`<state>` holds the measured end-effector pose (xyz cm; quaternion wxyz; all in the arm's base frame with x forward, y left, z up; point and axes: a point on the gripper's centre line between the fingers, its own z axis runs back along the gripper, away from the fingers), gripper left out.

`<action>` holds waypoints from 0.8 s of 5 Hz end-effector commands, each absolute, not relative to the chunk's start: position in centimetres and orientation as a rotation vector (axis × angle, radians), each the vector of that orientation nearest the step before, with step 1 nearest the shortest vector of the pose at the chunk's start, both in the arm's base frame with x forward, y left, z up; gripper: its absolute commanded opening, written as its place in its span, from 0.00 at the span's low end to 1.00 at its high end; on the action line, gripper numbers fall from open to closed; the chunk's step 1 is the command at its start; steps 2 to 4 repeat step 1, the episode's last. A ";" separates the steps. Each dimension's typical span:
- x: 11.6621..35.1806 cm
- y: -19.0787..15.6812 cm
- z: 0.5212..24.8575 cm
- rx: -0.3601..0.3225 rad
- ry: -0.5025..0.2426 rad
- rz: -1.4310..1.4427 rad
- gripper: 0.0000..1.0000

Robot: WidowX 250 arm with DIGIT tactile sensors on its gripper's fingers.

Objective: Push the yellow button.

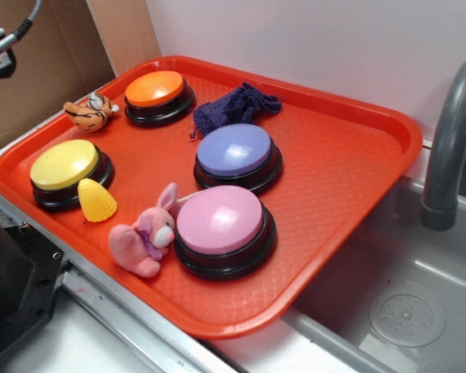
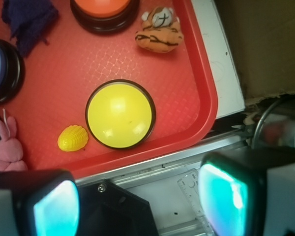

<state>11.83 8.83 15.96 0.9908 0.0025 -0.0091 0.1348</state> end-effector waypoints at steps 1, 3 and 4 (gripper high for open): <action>12.2 9.3 17.2 0.030 -0.027 0.262 1.00; 12.2 9.3 17.2 0.030 -0.027 0.262 1.00; 12.2 9.3 17.2 0.030 -0.027 0.262 1.00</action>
